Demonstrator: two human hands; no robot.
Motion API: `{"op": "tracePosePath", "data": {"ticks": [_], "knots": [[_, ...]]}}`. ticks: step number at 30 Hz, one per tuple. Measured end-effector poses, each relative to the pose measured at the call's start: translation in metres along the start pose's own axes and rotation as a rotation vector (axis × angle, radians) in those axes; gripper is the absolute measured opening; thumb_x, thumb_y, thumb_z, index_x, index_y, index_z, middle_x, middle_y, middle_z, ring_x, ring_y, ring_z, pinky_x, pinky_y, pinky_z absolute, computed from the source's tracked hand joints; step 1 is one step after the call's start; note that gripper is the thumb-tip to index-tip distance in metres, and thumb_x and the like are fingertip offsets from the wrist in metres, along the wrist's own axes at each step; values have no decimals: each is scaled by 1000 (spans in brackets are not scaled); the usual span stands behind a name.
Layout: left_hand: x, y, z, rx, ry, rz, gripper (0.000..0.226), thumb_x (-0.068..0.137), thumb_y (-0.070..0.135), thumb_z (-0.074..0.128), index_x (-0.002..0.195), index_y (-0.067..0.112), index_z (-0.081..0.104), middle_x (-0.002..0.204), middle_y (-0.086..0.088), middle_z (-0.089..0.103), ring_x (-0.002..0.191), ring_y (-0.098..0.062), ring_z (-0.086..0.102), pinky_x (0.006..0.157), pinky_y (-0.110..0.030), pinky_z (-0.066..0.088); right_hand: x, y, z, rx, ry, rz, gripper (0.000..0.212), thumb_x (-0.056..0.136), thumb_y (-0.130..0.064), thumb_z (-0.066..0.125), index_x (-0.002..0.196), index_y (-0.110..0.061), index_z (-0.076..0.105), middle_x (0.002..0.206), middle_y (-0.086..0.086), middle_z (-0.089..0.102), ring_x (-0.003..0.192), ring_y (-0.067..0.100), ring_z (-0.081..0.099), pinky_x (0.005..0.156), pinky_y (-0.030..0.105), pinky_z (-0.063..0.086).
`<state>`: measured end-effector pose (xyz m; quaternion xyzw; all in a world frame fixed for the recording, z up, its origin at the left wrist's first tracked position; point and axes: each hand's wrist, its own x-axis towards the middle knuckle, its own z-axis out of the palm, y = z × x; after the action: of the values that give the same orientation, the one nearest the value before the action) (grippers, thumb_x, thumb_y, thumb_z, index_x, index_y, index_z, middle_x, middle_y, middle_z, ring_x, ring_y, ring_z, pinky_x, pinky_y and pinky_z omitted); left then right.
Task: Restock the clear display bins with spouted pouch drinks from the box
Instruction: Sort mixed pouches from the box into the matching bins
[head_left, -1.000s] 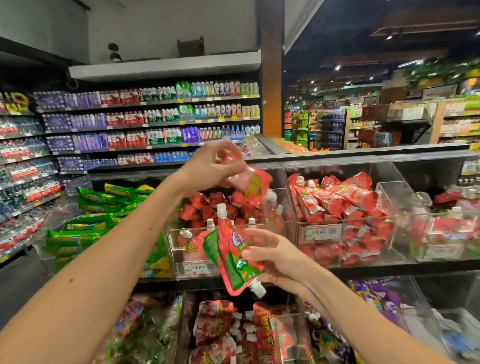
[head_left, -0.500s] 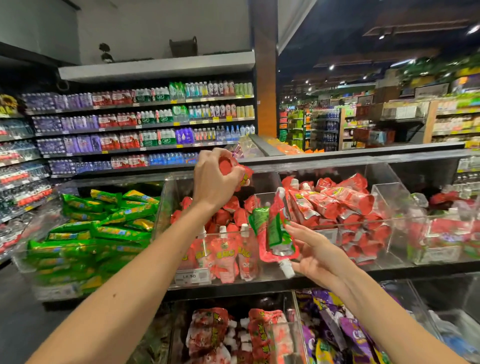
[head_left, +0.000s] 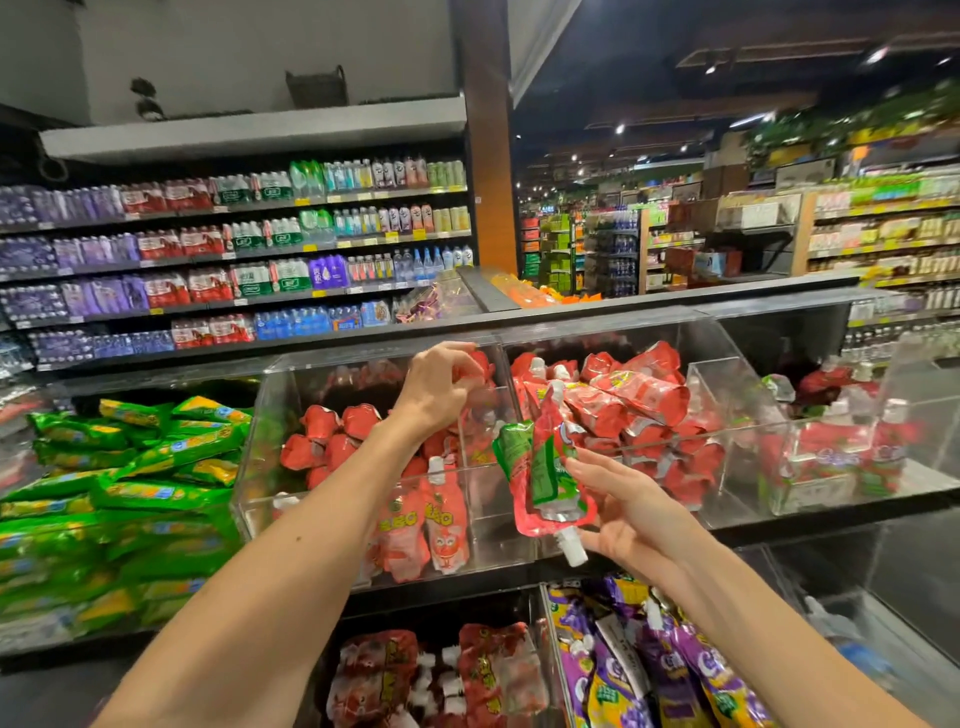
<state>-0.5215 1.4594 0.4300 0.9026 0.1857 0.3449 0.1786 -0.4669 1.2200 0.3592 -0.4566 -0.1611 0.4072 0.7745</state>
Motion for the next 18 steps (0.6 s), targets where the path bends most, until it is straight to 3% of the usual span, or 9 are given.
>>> {"op": "tracePosePath", "data": {"ticks": [3,7,9,11,13,16,18], "knots": [[-5,-4,2,18,-149,14,21,99,24,60,105,15,77,151,2,47,135,-21,47,114,-40,36,-2,-2,3,1,4,-4,64,59,-11,82,120,-11,64,119,20,69,118,36,63,101,61,46],[-15,4,-4,126,-313,22,34,105,29,43,127,18,66,159,1,33,144,-22,33,118,-41,25,-6,-1,8,-21,-3,-14,62,61,-11,80,121,-10,64,115,19,71,113,33,66,101,60,46],[-24,13,-10,128,-248,63,36,101,16,47,135,21,59,159,-2,29,146,-22,28,120,-43,24,-8,-1,11,-19,-4,-15,63,63,-11,80,123,-9,63,112,17,72,106,32,69,99,58,49],[-40,26,-18,57,-141,132,56,88,-5,49,136,23,57,151,-2,40,141,-20,34,118,-42,30,-11,-2,14,-19,-13,-10,64,65,-13,79,126,-9,62,112,17,72,105,31,70,97,56,51],[-61,40,-28,18,-153,257,70,76,-15,49,134,24,58,140,1,52,132,-17,43,113,-39,38,-15,-3,17,-14,-20,0,62,67,-16,77,127,-7,62,114,17,72,106,32,69,97,54,52],[-93,47,-33,55,-338,359,86,74,-9,60,147,31,40,147,6,47,138,-12,39,115,-34,35,-26,-6,18,44,-41,-3,49,72,-16,72,118,-3,66,112,18,72,101,31,70,96,53,52],[-106,43,-31,92,-337,462,92,75,10,75,151,34,28,149,5,45,140,-12,38,114,-34,36,-35,-6,17,66,-65,-6,35,74,-15,68,107,-4,69,104,17,74,93,28,72,88,50,56]]}}
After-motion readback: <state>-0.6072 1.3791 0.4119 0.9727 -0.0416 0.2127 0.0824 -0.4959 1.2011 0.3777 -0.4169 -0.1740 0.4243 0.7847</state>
